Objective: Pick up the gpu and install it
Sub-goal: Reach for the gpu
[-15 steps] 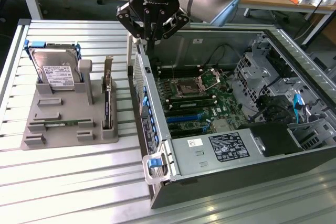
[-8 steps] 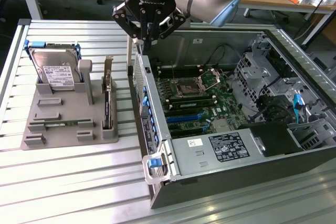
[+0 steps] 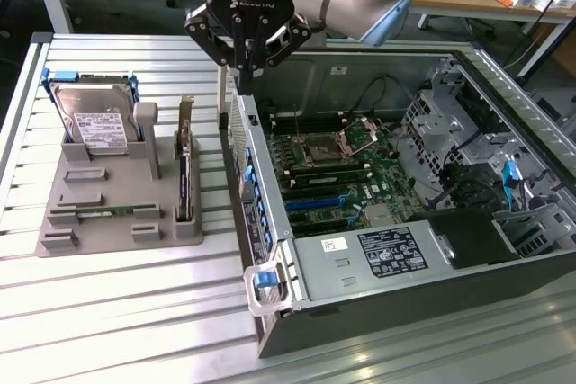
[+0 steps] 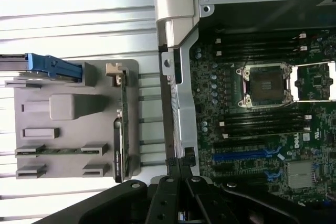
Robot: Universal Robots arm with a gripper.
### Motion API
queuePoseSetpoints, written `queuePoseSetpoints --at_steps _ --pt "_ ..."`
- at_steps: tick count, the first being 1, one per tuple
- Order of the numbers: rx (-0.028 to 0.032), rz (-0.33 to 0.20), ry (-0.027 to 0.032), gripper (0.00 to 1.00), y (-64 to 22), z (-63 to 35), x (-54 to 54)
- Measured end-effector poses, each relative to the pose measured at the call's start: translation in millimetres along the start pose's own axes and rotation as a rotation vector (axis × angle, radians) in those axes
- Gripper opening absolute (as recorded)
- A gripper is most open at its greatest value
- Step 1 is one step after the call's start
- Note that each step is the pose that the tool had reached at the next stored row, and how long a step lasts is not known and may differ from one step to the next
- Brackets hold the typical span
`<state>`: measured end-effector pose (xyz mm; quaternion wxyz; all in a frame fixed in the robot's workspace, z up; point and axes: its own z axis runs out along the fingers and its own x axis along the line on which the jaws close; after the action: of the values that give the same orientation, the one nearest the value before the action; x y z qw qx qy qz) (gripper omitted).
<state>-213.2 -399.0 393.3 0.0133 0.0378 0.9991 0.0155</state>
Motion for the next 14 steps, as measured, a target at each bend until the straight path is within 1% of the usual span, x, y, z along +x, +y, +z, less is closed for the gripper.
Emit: queuePoseSetpoints --at_steps 6,14 --pt "0.0008 0.000 -0.0001 0.11 -0.4 -0.1 5.5" --pt "0.0012 0.000 -0.0002 0.11 -0.7 -0.2 10.3"
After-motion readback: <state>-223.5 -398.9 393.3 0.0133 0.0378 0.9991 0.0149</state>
